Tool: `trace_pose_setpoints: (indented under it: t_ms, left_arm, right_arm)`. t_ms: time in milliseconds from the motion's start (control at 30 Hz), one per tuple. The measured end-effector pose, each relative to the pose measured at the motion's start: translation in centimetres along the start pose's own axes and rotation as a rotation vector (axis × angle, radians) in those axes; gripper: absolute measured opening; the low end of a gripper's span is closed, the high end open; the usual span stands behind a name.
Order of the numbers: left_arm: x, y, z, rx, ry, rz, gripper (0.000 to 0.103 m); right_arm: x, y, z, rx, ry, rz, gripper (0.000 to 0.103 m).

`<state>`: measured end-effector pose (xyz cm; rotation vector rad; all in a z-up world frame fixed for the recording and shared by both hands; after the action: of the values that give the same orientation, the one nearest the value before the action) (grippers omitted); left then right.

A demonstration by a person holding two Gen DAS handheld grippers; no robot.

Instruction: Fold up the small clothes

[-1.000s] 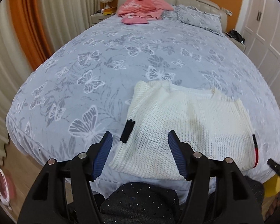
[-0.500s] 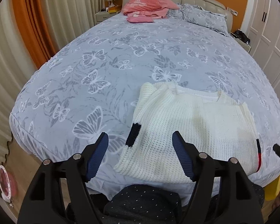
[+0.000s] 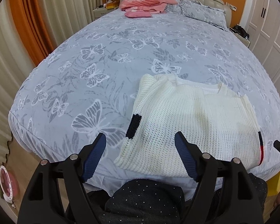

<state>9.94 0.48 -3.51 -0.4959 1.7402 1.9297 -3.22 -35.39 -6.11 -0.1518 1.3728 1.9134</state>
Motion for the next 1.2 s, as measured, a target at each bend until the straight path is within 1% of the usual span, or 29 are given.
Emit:
trace_pose_setpoints:
  t_ms: [133,200,267,467,533,633,700,767,800,833,867,900,933,967,1000,1033,1067,1100,1200]
  left_arm:
    - [-0.3,-0.3,0.0,-0.002,0.007,0.007,0.075]
    - [-0.5,-0.6,0.1,-0.008,0.011,0.010,0.079]
    - [-0.9,-0.8,0.1,-0.011,0.014,0.006,0.081]
    - [-2.9,-2.5,-0.4,-0.032,0.000,-0.001,0.083]
    - [-4.0,-3.7,-0.7,-0.027,0.001,0.006,0.085]
    - [-5.8,-6.2,-1.7,0.006,0.002,0.033,0.086]
    - [-6.9,-7.8,-2.4,0.016,-0.002,0.044,0.086]
    - [-8.2,-9.5,-3.2,0.029,-0.009,0.025,0.086]
    - [-8.4,-10.4,-3.5,0.027,-0.014,0.031,0.085]
    - [-8.6,-11.7,-3.9,0.022,-0.024,0.058,0.085]
    - [-8.6,-12.3,-4.2,0.028,-0.027,0.070,0.077]
    - [-8.6,-13.3,-4.8,0.054,-0.037,0.088,0.057]
    - [-8.4,-14.1,-5.3,0.071,-0.051,0.113,0.046]
    - [-8.0,-15.2,-5.9,0.095,-0.075,0.158,0.010]
    - [-7.7,-15.8,-6.1,0.101,-0.090,0.188,0.005]
    - [-7.6,-16.0,-6.3,0.101,-0.091,0.194,0.005]
    - [-8.0,-15.6,-6.3,0.110,-0.079,0.175,0.005]
    - [-8.9,-14.4,-6.0,0.131,-0.048,0.134,0.004]
    - [-11.6,-12.2,-5.0,0.169,0.030,0.065,0.005]
  right_arm:
    - [-0.3,-0.2,-0.2,-0.001,0.008,0.004,0.057]
    - [-0.7,-0.6,-0.3,-0.006,0.016,0.012,0.057]
    - [-1.4,-1.0,-0.2,-0.007,0.033,0.022,0.057]
    - [-4.6,-3.4,1.2,-0.019,0.108,0.055,0.063]
    - [-6.0,-4.5,1.4,-0.011,0.135,0.057,0.067]
    - [-7.9,-6.7,1.3,0.010,0.155,0.079,0.067]
    - [-9.0,-8.6,1.0,0.008,0.136,0.100,0.067]
    - [-9.6,-9.9,0.6,0.012,0.117,0.110,0.067]
    - [-10.0,-11.0,0.3,0.018,0.100,0.124,0.067]
    - [-10.1,-11.7,-0.1,0.025,0.086,0.135,0.067]
    - [-10.1,-12.5,-0.3,0.023,0.070,0.147,0.067]
    - [-10.0,-13.6,-0.5,0.011,0.054,0.164,0.066]
    - [-9.9,-14.1,-0.4,-0.001,0.053,0.172,0.047]
    - [-9.7,-14.7,-0.1,-0.030,0.059,0.192,0.025]
    - [-9.3,-15.3,0.5,-0.057,0.071,0.233,0.007]
    - [-9.4,-15.2,1.0,-0.067,0.085,0.222,0.006]
    - [-9.8,-14.5,1.7,-0.078,0.107,0.193,0.006]
    - [-10.8,-13.0,2.5,-0.085,0.134,0.143,0.006]
    - [-13.5,-10.1,3.2,-0.099,0.131,0.026,0.006]
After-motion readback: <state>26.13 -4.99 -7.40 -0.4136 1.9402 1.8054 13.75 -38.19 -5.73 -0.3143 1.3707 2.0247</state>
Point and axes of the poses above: each gripper's, at about its wrist camera, not at the fingertips, and y roughly against the way its jaws point, z to its left, x to its underside, the point moved 7 cm from there along -y, roughly the way its jaws point, and after that the axes turned 9 degrees about -x, right-handed, at the moved point
